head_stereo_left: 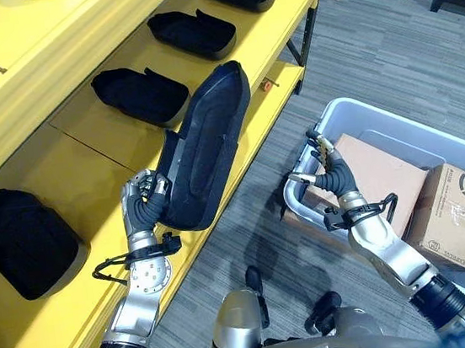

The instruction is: Move parts from the plastic box to the shelf.

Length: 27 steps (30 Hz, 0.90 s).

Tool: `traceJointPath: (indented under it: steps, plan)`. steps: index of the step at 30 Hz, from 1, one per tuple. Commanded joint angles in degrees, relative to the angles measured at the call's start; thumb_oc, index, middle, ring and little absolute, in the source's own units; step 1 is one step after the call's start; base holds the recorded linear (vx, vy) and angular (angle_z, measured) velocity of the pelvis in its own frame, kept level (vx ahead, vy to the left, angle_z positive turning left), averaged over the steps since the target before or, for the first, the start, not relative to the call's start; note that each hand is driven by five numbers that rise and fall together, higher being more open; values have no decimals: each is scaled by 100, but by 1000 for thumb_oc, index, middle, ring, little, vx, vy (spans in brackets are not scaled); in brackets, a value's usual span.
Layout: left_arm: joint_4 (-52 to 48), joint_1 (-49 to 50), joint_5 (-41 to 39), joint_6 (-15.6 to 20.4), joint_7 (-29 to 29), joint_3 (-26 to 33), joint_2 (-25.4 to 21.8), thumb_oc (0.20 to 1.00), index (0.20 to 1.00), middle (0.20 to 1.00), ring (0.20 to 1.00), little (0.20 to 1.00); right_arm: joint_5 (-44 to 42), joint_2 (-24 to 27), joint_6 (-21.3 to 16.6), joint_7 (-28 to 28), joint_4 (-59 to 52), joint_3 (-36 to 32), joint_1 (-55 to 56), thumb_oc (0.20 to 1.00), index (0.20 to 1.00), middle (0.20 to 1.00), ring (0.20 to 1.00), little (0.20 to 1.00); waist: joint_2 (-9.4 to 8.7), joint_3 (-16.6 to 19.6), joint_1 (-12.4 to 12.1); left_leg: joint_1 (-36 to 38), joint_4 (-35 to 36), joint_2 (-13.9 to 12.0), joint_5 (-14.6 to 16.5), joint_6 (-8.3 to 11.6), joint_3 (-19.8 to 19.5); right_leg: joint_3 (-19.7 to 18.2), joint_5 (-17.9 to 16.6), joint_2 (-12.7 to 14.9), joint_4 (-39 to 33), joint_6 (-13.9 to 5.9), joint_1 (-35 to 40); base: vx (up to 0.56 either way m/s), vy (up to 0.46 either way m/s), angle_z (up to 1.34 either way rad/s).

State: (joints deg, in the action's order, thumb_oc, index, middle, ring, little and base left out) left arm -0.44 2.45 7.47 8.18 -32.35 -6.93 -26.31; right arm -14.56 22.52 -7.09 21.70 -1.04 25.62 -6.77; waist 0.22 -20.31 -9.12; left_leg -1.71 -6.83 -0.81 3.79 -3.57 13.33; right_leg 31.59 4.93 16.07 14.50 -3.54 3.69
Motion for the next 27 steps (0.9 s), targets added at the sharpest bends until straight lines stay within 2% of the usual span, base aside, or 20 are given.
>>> traceJointPath:
  steps: [1,2,5,8,10,12,14,16,20,21,23,25,26,27]
  plan:
    - [-794,-300,-43,375,-25,-37,-326,200,200,200,200,200,-105,-76,-311,146,-317,-70,-84,1000,1000,1000,1000,1000,19,338,131,278,230,233,153,-24,-233,-1160,-498,-354,-611,-443,-48,63,126,120]
    - [-692,-365,-73,304,-53,-177,-273,200,200,200,200,200,-155,12,-419,-5,-393,-312,248,1000,1000,1000,1000,1000,-5,441,429,368,451,344,117,-106,-681,-1809,-143,-904,-159,-334,-254,51,125,130]
    - [-642,-178,-55,324,-152,-182,-199,200,200,200,200,200,-221,143,-479,-251,-464,-496,539,1000,1000,1000,1000,1000,-55,545,543,464,698,490,18,-69,-972,-1976,42,-1459,69,-132,-351,40,66,124]
    - [-630,83,-84,391,-384,-149,-175,200,200,200,200,200,-184,209,-584,-365,-443,-538,635,1000,1000,1000,1000,1000,-104,592,568,504,785,626,-30,-54,-1132,-2088,60,-1828,221,-30,-404,-6,-24,3]
    - [-599,199,-95,489,-391,-83,-154,200,200,200,200,200,-112,186,-692,-316,-213,-552,613,1000,1000,1000,1000,1000,-140,625,536,440,689,725,2,-53,-1251,-2095,217,-1866,-159,102,-230,-14,-107,9]
    - [-500,229,-284,556,-390,-49,-117,200,200,200,200,200,-151,150,-682,-273,-19,-561,521,1000,1000,1000,1000,1000,-99,638,532,457,705,741,-34,-55,-1342,-2173,97,-1882,-32,45,-328,-39,-125,41]
    - [-495,235,-324,580,-404,-15,-96,200,200,200,200,200,-115,141,-701,-249,37,-541,471,1000,1000,1000,1000,1000,-59,621,528,456,744,706,-72,-27,-1385,-2218,124,-1895,-69,51,-340,-80,-118,50]
    - [-544,259,-347,538,-188,42,-56,200,200,200,200,200,-120,95,-672,-213,39,-636,554,1000,1000,1000,1000,1000,2,612,577,454,863,683,-167,28,-1473,-2332,86,-1899,-228,29,-282,-100,-109,42]
    - [-539,130,-373,464,104,-67,-29,200,200,200,200,200,-303,82,-674,-178,-8,-851,821,1000,1000,1000,1000,1000,87,593,843,473,956,523,-213,106,-669,-2107,27,-1803,-179,-76,-342,-95,-18,33]
    - [-499,-100,-356,447,307,-251,-67,200,200,200,200,200,-454,57,-642,-31,-52,-1010,1013,1000,1000,1000,1000,1000,103,574,1139,427,687,316,-118,178,413,-1774,54,-1663,-181,-117,-333,-70,43,92]
    - [-507,-206,-369,387,315,-368,-70,200,200,200,200,200,-501,38,-623,-52,-26,-1071,1054,1000,1000,1000,1000,1000,48,569,1243,420,298,219,144,192,633,-1703,251,-1537,-187,-85,-241,-49,43,145]
    - [-548,-241,-356,360,243,-472,-61,200,200,200,200,200,-537,63,-593,-82,-26,-1118,1051,1000,1000,1000,1000,1000,-53,499,1305,304,-341,-72,313,206,958,-1515,354,-1420,-257,92,-152,-118,33,85]
    - [-626,-225,-340,370,185,-524,-63,200,200,200,200,200,-587,84,-545,-142,-15,-1167,1058,1000,1000,1000,1000,1000,-145,486,1350,296,-822,-298,579,280,1063,-1491,474,-1285,-290,125,-11,-115,86,11]
    - [-683,-201,-319,372,151,-528,-72,200,200,200,200,200,-634,106,-509,-183,-26,-1194,1067,1000,1000,1000,1000,1000,-174,467,1369,262,-1057,-434,650,317,1128,-1462,481,-1256,-315,166,38,-86,139,17]
